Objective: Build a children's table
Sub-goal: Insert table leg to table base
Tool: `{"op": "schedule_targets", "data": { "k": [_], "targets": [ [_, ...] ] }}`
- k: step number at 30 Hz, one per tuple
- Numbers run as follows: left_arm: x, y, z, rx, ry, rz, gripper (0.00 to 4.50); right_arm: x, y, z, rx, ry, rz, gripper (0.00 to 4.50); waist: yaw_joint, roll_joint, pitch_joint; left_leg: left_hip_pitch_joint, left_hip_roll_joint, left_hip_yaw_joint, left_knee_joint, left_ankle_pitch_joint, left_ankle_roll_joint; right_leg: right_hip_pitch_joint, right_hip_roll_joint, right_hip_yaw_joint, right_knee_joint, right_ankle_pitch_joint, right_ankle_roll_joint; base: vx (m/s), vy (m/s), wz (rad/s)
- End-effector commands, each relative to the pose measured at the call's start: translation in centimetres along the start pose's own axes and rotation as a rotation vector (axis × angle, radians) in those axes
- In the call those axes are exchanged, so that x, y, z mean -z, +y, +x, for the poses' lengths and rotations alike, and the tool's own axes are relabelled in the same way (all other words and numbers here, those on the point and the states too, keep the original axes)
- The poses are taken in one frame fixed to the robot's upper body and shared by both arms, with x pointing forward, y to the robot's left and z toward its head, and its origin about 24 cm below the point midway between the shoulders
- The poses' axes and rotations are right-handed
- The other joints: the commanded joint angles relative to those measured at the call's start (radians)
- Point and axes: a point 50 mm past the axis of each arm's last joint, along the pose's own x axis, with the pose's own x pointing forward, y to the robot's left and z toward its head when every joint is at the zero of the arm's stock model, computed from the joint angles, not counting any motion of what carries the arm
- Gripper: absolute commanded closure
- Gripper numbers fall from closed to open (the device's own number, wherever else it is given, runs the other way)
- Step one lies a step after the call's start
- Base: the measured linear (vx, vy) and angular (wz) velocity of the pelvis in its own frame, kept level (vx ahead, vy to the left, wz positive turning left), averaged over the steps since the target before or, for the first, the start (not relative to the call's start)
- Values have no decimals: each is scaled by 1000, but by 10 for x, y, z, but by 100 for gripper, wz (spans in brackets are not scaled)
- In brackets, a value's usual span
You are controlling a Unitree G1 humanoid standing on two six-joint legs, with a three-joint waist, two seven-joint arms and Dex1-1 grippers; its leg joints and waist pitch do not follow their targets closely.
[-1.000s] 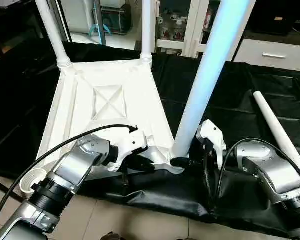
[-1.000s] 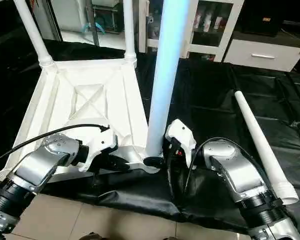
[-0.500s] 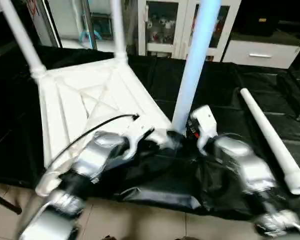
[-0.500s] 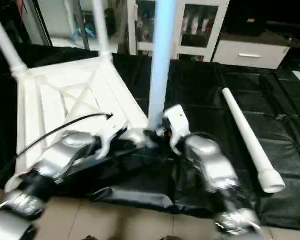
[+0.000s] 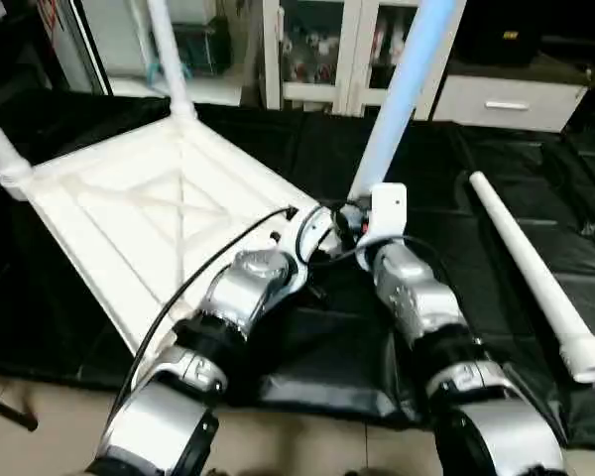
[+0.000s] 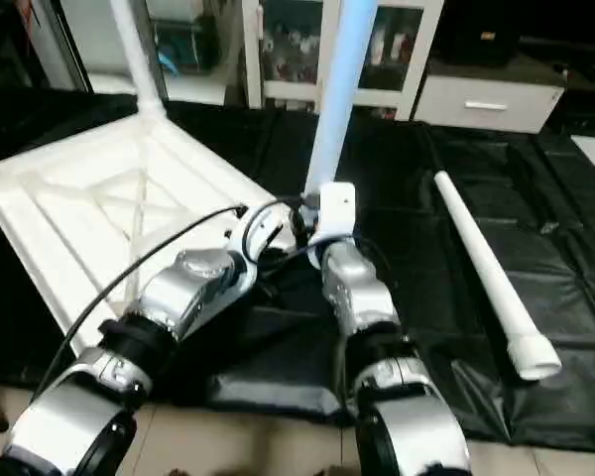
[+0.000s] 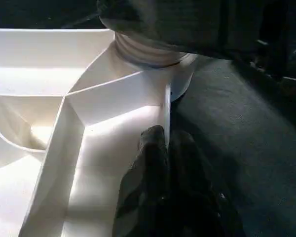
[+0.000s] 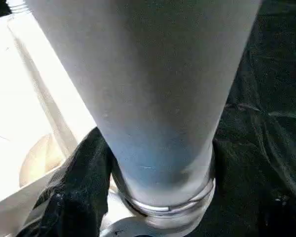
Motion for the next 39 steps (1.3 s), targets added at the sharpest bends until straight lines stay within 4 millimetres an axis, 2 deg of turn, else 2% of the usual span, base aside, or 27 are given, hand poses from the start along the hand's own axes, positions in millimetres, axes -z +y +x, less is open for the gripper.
{"op": "schedule_targets", "data": {
  "k": [1, 3, 5, 10, 12, 13, 14, 15, 16, 17, 18, 19, 20, 22, 23, 26, 27, 28, 29, 30, 31, 32, 34, 37, 39],
  "targets": [
    [-8, 10, -3, -44, -54, 11, 450, 31, 9, -1, -37, 126, 33, 185, 4, -6, -67, -1, 17, 0, -74, -175, 49, 55, -42, 29, -69, -208, -209, 0, 0, 0],
    [-6, 10, -4, -38, -50, 12, 450, 30, 8, -1, -37, 125, 23, 185, 3, -6, -65, 0, 18, 0, -75, -194, 47, 55, -42, 29, -72, -238, -207, 0, 0, 0],
    [-5, 11, -5, -29, -45, 14, 450, 31, 7, -1, -43, 124, 12, 185, 2, -7, -63, 1, 19, -1, -77, -222, 37, 52, -43, 29, -77, -290, -190, 0, 0, 0],
    [-2, 9, -7, 23, -46, 28, 450, 21, 7, -1, -117, 79, -4, 185, 3, -8, -64, 0, 20, -1, -78, -208, 41, 52, -43, 30, -75, -265, -194, 0, 0, 0],
    [-1, 7, -10, 76, -50, 52, 450, 8, 10, -2, -238, 46, 19, 186, 5, -9, -64, -1, 21, 0, -77, -194, 57, 56, -43, 31, -72, -235, -206, 0, 0, 0],
    [-1, 7, -10, 76, -50, 52, 450, 8, 10, -2, -238, 46, 19, 186, 5, -9, -64, -1, 21, 0, -77, -194, 57, 56, -43, 31, -72, -235, -206, 0, 0, 0],
    [0, 6, -13, 117, -62, 84, 450, -2, 13, -5, -335, 33, 49, 186, 10, -7, -64, 1, 23, 0, -77, -181, 68, 56, -43, 31, -71, -221, -213, 0, 0, 0],
    [2, 6, -16, 144, -61, 100, 450, -12, 11, -9, -398, 16, 70, 186, 10, -9, -65, 1, 22, 0, -76, -174, 77, 60, -40, 31, -69, -208, -214, 0, 0, 0],
    [3, 6, -18, 160, -59, 108, 450, -18, 10, -12, -437, 5, 79, 186, 13, -9, -66, -2, 25, 0, -75, -151, 91, 61, -41, 32, -63, -167, -221, 0, 0, 0],
    [5, 6, -22, 194, -72, 141, 450, -31, 4, -21, -519, -9, 71, 187, 14, -7, -64, -1, 25, -2, -76, -145, 98, 61, -38, 30, -65, -164, -222, 0, 0, 0],
    [5, 6, -22, 194, -72, 141, 450, -31, 4, -21, -519, -9, 71, 188, 17, -7, -66, 1, 27, 0, -74, -142, 98, 60, -42, 32, -63, -157, -224, 0, 0, 0],
    [7, 7, -23, 197, -71, 147, 450, -35, 1, -25, -543, -16, 54, 189, 15, -7, -67, 2, 28, 0, -74, -137, 94, 56, -43, 33, -61, -151, -230, 0, 0, 0],
    [8, 9, -25, 216, -84, 178, 450, -44, -8, -33, -585, -27, 17, 189, 26, -4, -65, 10, 28, 2, -74, -144, 86, 53, -40, 32, -65, -162, -230, 0, 0, 0],
    [9, 9, -27, 236, -96, 199, 450, -51, -16, -39, -601, -34, 6, 189, 32, -3, -66, 15, 33, 5, -74, -142, 77, 47, -42, 35, -62, -151, -235, 0, 0, 0],
    [9, 9, -28, 244, -101, 206, 450, -53, -19, -41, -604, -37, 9, 189, 39, -4, -63, 11, 32, 5, -78, -152, 60, 50, -42, 35, -62, -164, -228, 0, 0, 0],
    [7, 10, -32, 250, -128, 221, 450, -59, -30, -50, -619, -27, 11, 189, 37, -6, -63, 9, 30, 5, -79, -174, 40, 51, -44, 37, -65, -193, -215, 0, 0, 0],
    [6, 10, -33, 247, -141, 216, 450, -59, -32, -53, -624, -20, 7, 189, 39, -7, -64, 8, 29, 4, -79, -166, 37, 55, -44, 37, -64, -192, -209, 0, 0, 0],
    [5, 11, -34, 243, -150, 210, 406, -60, -34, -55, -628, -16, 4, 189, 38, -8, -65, 5, 29, 4, -78, -155, 39, 56, -44, 37, -63, -182, -207, 0, 0, 0],
    [1, 10, -39, 297, -186, 153, 406, -61, -38, -59, -633, -3, 25, 189, 38, -8, -65, 4, 28, 4, -77, -152, 40, 55, -45, 37, -63, -180, -206, 0, 0, 0],
    [1, 10, -39, 297, -186, 153, 395, -61, -38, -59, -633, -3, 25, 189, 39, -10, -69, 1, 26, 3, -75, -126, 43, 60, -47, 37, -58, -159, -216, 0, 0, 0],
    [-2, 10, -41, 310, -208, 129, 395, -61, -40, -61, -634, 4, 26, 189, 39, -9, -69, 2, 27, 5, -74, -119, 45, 56, -47, 37, -59, -151, -221, 0, 0, 0],
    [-9, 15, -47, 316, -249, 93, 376, -62, -44, -66, -646, 23, 22, 189, 41, -3, -69, 5, 28, 5, -72, -104, 43, 54, -44, 35, -55, -125, -237, 0, 0, 0],
    [-14, 20, -55, 335, -286, 73, 357, -63, -48, -69, -653, 38, 17, 189, 40, -8, -68, 3, 29, 6, -72, -98, 52, 57, -42, 34, -52, -97, -247, 0, 0, 0],
    [-21, 27, -64, 357, -343, 34, 334, -64, -53, -73, -656, 64, 14, 189, 40, -8, -66, 4, 27, 7, -72, -102, 54, 57, -41, 34, -52, -105, -246, 0, 0, 0],
    [-29, 36, -74, 389, -414, -22, 317, -62, -58, -76, -654, 125, -43, 189, 38, -8, -63, 4, 25, 8, -73, -127, 44, 57, -42, 34, -59, -157, -238, 0, 0, 0]
  ]
}}
